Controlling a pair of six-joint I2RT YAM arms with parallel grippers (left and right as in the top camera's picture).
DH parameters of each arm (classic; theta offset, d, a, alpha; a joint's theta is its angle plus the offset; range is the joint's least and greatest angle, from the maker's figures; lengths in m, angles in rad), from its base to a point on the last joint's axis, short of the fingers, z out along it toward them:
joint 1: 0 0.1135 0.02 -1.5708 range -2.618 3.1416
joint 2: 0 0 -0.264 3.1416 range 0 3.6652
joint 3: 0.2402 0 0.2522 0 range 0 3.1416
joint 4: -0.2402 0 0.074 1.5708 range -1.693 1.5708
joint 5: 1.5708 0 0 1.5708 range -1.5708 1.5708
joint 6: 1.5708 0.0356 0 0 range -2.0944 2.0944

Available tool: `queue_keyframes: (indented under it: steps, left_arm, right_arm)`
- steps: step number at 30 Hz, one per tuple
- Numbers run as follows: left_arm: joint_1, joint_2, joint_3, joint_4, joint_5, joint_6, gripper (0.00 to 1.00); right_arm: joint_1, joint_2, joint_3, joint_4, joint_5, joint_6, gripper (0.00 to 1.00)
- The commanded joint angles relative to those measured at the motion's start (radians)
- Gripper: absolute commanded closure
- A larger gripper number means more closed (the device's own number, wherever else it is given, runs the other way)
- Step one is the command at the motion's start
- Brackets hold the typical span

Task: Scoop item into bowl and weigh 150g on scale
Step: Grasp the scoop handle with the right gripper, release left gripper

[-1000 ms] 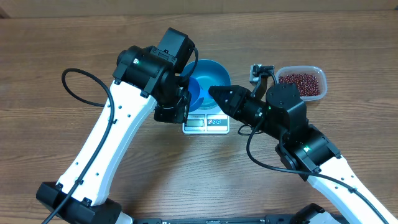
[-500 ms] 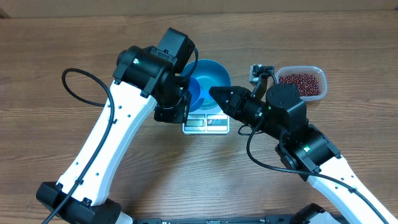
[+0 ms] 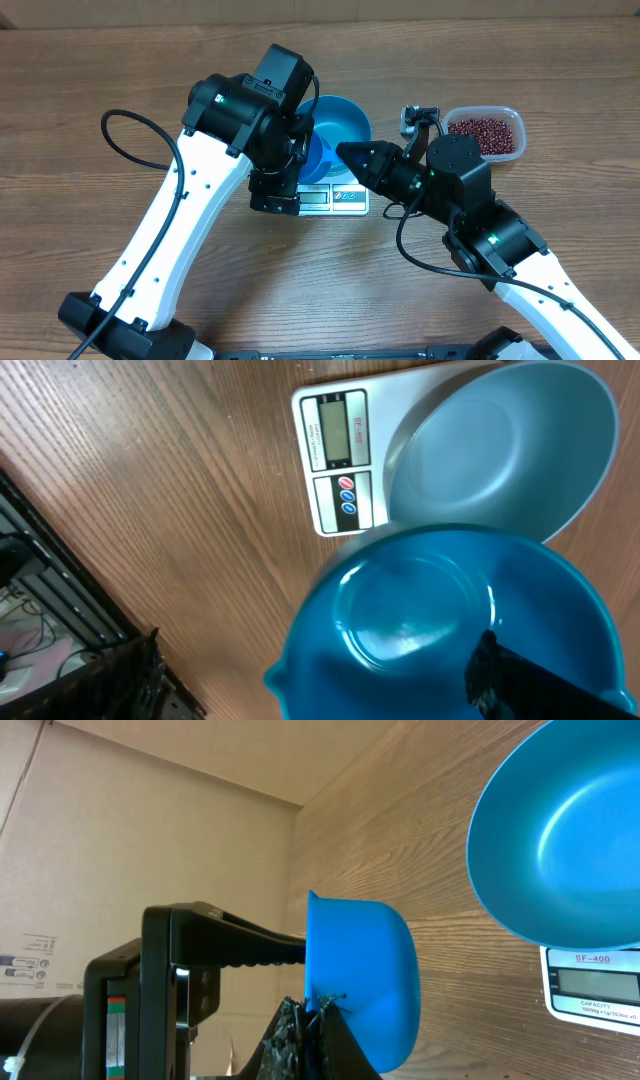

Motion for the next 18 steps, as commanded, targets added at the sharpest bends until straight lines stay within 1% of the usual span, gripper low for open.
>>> queue_keyframes:
  steps: [1,8,15,17,18]
  left_arm:
    - [-0.002,0.0,0.001,0.003,0.004,0.013,0.0]
    - [0.014,-0.01,0.008,0.002,-0.001,0.107,0.0]
    - [0.087,-0.049,0.01,-0.001,0.004,0.25,0.0]
    - [0.117,-0.067,0.011,0.01,0.003,0.333,0.0]
    - [0.135,-0.075,0.011,0.026,0.003,0.409,0.0]
  right_arm:
    - [0.003,-0.006,0.019,0.004,0.004,-0.025,0.96]
    - [-0.008,-0.006,0.019,-0.048,0.054,-0.034,0.96]
    - [-0.087,-0.006,0.019,-0.083,0.046,-0.043,0.96]
    - [-0.12,-0.006,0.019,-0.096,0.028,-0.069,0.96]
    - [-0.135,-0.007,0.019,-0.096,0.012,-0.085,0.96]
